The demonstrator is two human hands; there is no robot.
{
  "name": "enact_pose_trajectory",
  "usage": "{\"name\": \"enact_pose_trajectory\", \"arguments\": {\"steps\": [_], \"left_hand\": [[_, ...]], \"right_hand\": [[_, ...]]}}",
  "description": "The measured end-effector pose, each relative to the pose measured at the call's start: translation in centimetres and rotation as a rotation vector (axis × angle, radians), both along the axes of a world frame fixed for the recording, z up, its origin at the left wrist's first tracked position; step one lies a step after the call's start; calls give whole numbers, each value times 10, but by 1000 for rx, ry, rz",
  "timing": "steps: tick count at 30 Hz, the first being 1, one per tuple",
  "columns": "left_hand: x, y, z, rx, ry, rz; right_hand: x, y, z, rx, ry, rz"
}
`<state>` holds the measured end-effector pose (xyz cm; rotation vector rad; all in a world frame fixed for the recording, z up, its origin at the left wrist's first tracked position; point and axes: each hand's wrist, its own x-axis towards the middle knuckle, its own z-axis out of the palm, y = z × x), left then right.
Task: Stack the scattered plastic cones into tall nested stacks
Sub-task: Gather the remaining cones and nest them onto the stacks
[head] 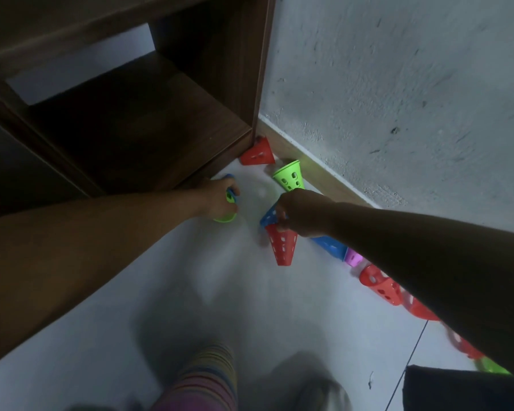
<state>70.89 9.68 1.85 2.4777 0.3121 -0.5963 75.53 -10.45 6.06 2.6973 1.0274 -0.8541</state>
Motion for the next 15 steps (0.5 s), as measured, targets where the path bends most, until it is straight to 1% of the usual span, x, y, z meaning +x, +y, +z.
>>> {"name": "enact_pose_trajectory", "arguments": {"steps": [3, 7, 11, 13, 15], "left_hand": [[-6, 0, 5, -25, 41, -17], [-9, -6, 27, -57, 24, -26], [-14, -11, 67, -83, 6, 4], [-20, -12, 93, -147, -29, 8], [-28, -13, 124, -199, -75, -10]], "right_hand": [[-3, -4, 15, -9, -28, 10], [-4, -3, 44, -15, -113, 67], [-6, -4, 80, 64, -130, 9], [-8, -6, 100, 113, -115, -40], [-11, -11, 122, 149, -124, -44]]}}
